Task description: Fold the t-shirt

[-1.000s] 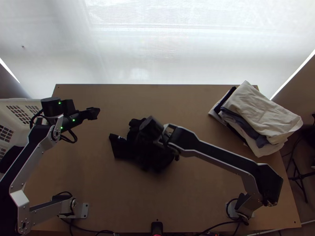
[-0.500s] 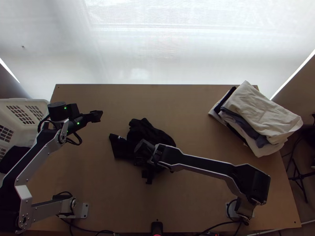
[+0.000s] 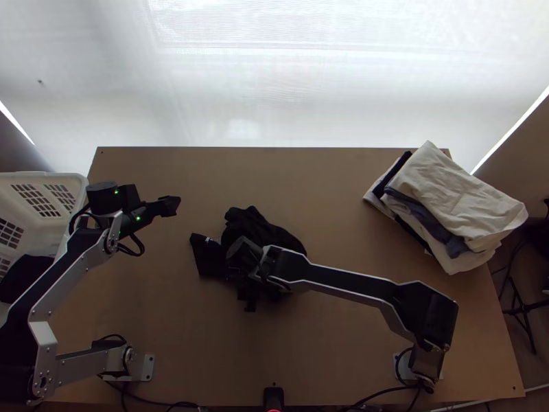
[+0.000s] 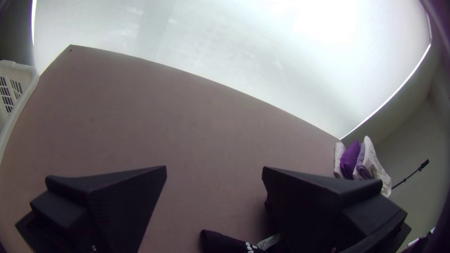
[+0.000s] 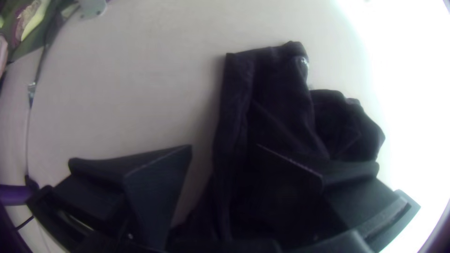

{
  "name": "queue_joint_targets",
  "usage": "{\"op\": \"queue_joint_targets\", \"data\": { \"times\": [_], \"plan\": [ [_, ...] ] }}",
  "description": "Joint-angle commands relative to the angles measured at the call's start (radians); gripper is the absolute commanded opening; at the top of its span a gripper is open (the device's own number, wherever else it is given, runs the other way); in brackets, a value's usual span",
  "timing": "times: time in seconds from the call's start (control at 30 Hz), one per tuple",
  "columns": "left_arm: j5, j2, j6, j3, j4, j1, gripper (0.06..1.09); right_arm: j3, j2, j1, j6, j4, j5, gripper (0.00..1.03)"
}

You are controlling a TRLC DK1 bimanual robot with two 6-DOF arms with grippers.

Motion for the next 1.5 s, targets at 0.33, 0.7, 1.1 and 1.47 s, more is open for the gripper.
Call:
{"op": "queue_joint_targets", "data": {
  "times": [0.33,0.7,1.1,1.47],
  "plan": [
    [0.026,-0.001,0.005,-0.005,0.014,0.016,1.05,0.013,0.055,-0.033,0.005,0.002,0.005,0.52],
    [0.03,-0.01,-0.004,-0.006,0.014,0.038,1.05,0.033,-0.074,-0.044,0.046,0.019,-0.019,0.03],
    [0.03,-0.001,-0.021,-0.015,0.016,0.011,1.05,0.232,-0.338,-0.294,0.321,0.094,-0.016,0.03],
    [0.041,0.018,-0.027,-0.018,0.022,-0.051,1.05,0.048,-0.564,-0.518,0.43,0.068,-0.003,0.03]
  ]
}}
